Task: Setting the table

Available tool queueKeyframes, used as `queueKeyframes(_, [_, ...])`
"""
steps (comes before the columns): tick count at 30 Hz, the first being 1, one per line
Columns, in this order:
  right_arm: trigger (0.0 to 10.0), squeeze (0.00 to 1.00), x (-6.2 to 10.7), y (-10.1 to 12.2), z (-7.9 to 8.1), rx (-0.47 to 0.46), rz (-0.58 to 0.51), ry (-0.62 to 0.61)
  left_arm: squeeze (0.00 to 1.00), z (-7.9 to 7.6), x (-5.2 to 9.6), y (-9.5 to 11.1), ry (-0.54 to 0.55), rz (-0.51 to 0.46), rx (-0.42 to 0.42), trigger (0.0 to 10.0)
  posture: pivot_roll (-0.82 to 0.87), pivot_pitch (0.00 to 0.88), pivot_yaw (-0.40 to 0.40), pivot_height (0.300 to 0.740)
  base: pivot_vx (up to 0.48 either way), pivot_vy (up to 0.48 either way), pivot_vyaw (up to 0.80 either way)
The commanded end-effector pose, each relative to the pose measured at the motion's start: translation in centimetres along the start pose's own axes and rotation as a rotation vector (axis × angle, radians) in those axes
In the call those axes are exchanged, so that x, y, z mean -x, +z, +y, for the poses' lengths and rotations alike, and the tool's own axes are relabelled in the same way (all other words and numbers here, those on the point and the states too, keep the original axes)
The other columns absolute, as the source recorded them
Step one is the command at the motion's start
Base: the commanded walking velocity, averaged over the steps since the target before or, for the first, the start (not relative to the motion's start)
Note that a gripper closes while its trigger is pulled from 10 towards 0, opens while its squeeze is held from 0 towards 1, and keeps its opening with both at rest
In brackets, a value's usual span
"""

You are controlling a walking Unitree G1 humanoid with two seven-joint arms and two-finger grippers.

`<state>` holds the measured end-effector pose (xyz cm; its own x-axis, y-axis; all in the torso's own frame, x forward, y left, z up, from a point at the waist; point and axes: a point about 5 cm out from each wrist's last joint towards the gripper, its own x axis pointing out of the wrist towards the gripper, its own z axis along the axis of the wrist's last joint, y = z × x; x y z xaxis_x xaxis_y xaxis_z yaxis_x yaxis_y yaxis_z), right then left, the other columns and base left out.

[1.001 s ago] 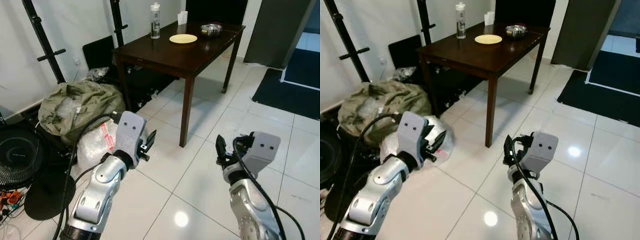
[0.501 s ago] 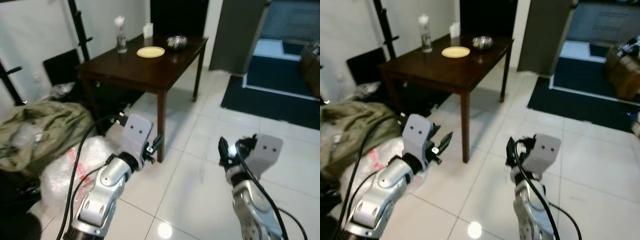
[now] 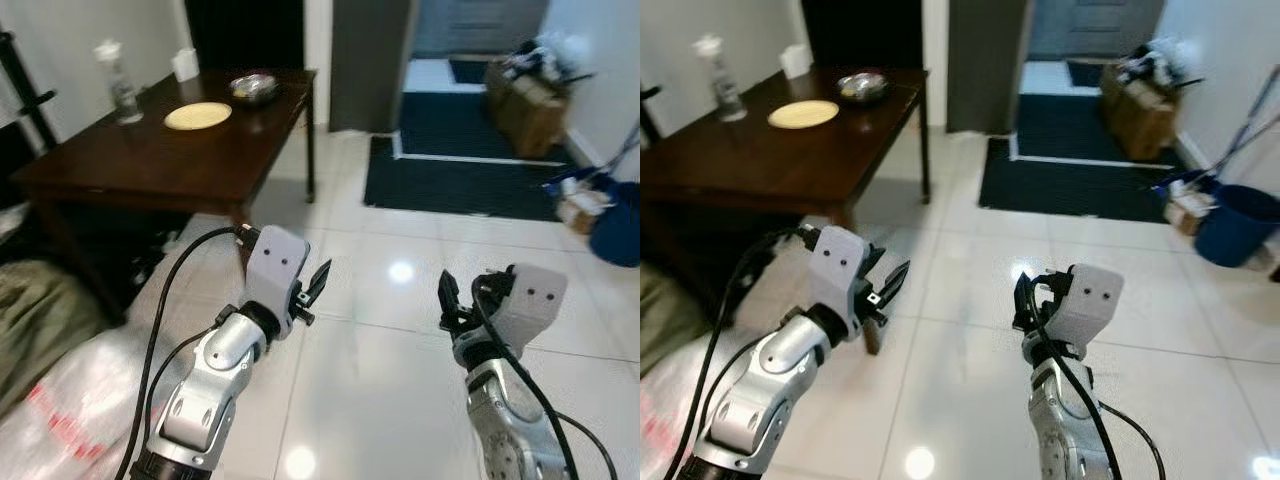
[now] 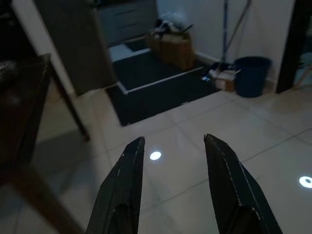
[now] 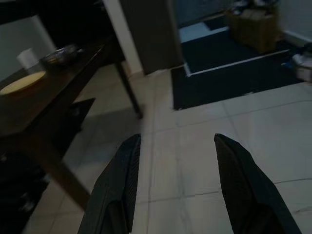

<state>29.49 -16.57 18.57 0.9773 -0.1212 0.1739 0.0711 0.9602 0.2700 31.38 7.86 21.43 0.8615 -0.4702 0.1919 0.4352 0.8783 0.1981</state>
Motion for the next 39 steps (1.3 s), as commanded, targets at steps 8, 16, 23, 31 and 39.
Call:
queueKeyframes(8, [10.0, 0.00, 0.3, -1.0, 0.2, -0.008, 0.038, 0.003, 0.00, 0.5, 0.4, -1.2, 0.030, 0.044, 0.011, 10.0, -0.03, 0.073, 0.140, 0.740, 0.480, 0.000, -0.80])
queueKeyframes(16, [10.0, 0.00, 0.0, -3.5, 1.2, 0.067, 0.118, 0.087, 0.00, 2.8, 2.7, -4.8, 0.223, 0.168, 0.009, 10.0, 0.02, 0.072, 0.083, 0.740, 0.480, 0.000, -0.20])
queueKeyframes(23, [10.0, 0.00, -0.4, -4.6, 0.9, 0.129, 0.148, 0.120, 0.00, 5.0, 5.3, -7.2, 0.387, 0.253, -0.010, 10.0, 0.08, 0.074, 0.031, 0.740, 0.480, 0.000, 0.00])
queueKeyframes(31, [10.0, 0.00, -1.4, -5.1, -0.1, 0.175, 0.152, 0.130, 0.00, 6.5, 7.7, -8.2, 0.469, 0.298, -0.043, 10.0, 0.12, 0.071, 0.012, 0.740, 0.480, 0.000, 0.00])
queueKeyframes(39, [10.0, 0.00, -0.7, -5.9, 0.4, 0.166, 0.161, 0.181, 0.00, 5.2, 7.4, -8.3, 0.448, 0.287, -0.030, 10.0, 0.09, 0.067, 0.032, 0.740, 0.480, 0.000, 0.00])
